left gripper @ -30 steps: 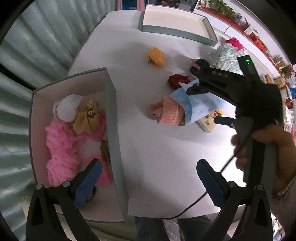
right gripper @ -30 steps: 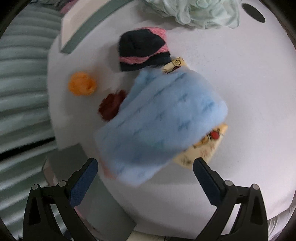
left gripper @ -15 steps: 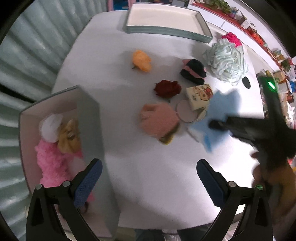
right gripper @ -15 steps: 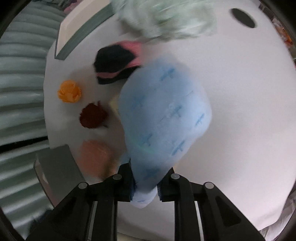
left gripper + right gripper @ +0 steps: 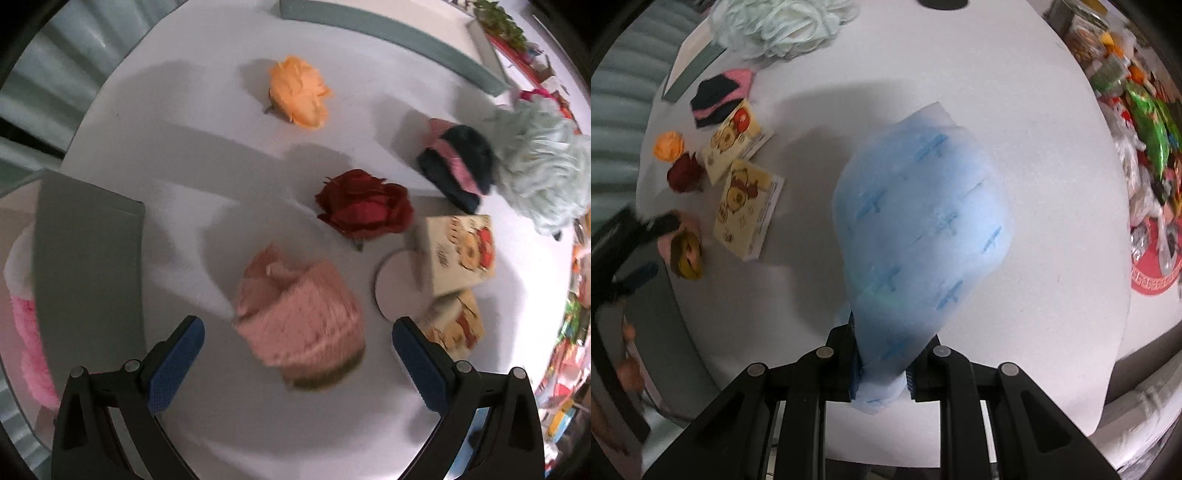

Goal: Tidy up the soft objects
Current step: 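Grasp the light blue patterned cloth with the right tool while the left tool grasps the pink knit cup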

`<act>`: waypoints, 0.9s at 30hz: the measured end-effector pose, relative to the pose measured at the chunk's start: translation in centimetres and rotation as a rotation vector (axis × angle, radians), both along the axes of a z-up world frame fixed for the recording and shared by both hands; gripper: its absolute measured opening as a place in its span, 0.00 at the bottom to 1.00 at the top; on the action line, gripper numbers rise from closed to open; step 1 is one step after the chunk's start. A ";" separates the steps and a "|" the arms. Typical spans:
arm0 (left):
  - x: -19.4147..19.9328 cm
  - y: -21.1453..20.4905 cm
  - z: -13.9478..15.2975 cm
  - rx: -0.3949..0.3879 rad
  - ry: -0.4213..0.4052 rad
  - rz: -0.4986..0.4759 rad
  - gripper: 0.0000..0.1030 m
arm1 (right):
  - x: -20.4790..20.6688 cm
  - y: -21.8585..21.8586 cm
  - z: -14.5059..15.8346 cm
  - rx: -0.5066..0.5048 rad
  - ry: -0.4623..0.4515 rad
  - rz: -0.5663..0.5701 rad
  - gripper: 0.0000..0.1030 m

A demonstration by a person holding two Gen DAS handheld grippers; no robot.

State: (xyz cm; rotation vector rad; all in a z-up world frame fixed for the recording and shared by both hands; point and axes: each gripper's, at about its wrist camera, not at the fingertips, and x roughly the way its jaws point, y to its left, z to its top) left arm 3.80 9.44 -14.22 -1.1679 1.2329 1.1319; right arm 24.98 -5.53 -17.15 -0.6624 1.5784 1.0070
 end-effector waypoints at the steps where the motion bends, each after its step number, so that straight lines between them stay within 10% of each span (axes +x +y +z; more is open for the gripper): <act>1: 0.1 0.1 -0.4 -0.004 0.011 0.002 0.99 | -0.7 0.7 0.0 0.003 -0.002 0.007 0.21; 10: -0.9 0.2 -4.1 -0.094 0.021 0.086 1.00 | -2.6 3.2 -0.8 0.014 -0.029 0.053 0.24; 15: -1.1 -0.2 -4.3 -0.077 0.022 0.103 1.00 | -2.1 4.2 -2.2 0.001 -0.038 0.055 0.60; 27: -2.1 -0.9 -3.5 -0.106 0.012 0.121 0.83 | -2.6 6.4 -4.0 -0.016 -0.011 -0.009 0.65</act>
